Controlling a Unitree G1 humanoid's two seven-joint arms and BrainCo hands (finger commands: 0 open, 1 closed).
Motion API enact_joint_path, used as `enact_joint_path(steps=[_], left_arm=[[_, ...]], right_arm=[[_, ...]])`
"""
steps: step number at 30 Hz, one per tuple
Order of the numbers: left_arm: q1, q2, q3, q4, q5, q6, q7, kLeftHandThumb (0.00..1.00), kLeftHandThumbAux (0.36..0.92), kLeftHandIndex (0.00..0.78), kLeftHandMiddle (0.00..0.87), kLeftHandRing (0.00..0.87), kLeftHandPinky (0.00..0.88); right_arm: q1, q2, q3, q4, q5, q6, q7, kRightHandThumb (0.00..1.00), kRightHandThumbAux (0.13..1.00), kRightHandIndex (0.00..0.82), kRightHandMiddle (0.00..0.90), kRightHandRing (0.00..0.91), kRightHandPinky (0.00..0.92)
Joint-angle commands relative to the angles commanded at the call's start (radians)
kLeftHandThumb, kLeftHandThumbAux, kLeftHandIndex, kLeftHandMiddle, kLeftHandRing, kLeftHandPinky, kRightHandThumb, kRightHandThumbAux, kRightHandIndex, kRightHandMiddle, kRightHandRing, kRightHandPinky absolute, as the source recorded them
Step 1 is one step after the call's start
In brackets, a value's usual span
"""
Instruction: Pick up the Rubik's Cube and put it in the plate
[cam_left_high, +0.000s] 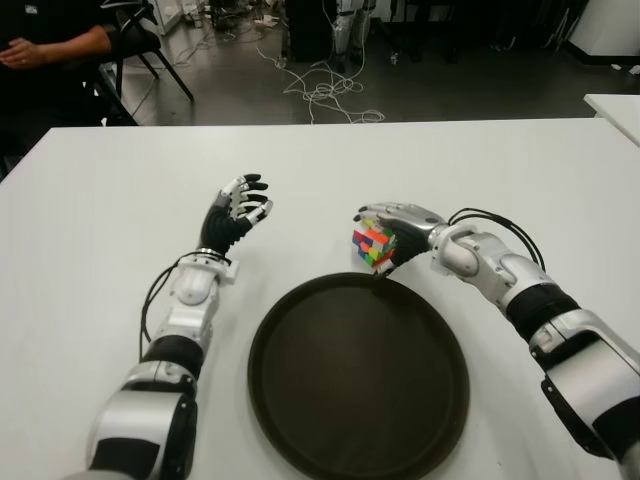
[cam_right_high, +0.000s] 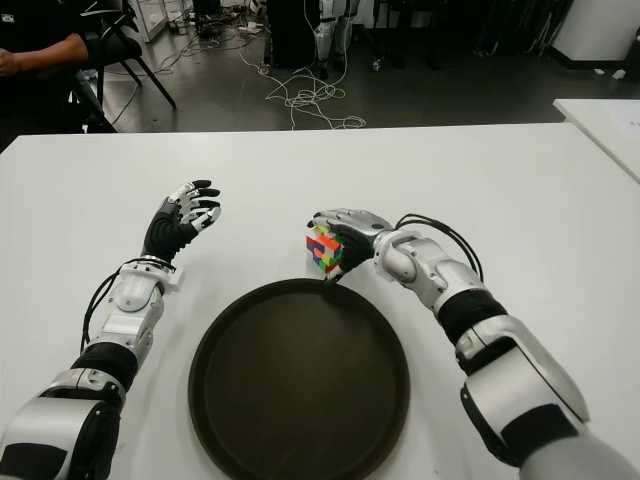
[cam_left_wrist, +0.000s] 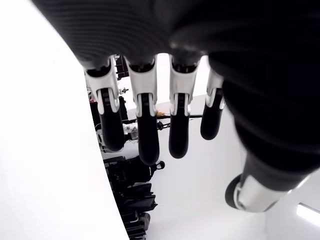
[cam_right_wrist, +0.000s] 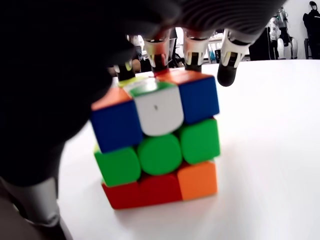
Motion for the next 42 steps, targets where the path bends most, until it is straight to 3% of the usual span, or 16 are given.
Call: enact_joint_path(steps=[17,33,42], left_arm=[[-0.005,0.006,-0.006,0.011,0.013,-0.007,0.008,0.044,0.642,0.218,0.273,0.275,0.276],[-0.007,0.001,-0.004,0.008,0.007,0.001,0.001,0.021,0.703,0.223,0.274,0.274,0.262],[-0.01,-0.002,-0.001,0.01,0.001,0.008,0.0,0.023,0.667,0.218,0.272,0.276,0.272]], right_arm=[[-0.013,-0.026,-0.019,-0.02,0.001,0.043,-0.035,0.0,0.704,0.0,0.007,0.03,0.058],[-0.021,-0.031,-0.025,-0.013,0.001,0.082,-0.064,0.0,0.711,0.0,0.012,0.039,0.068],[-0.028,-0.032,-0.028,-0.002,0.004,0.088,-0.069,0.0,0.7,0.0,0.011,0.04,0.072]])
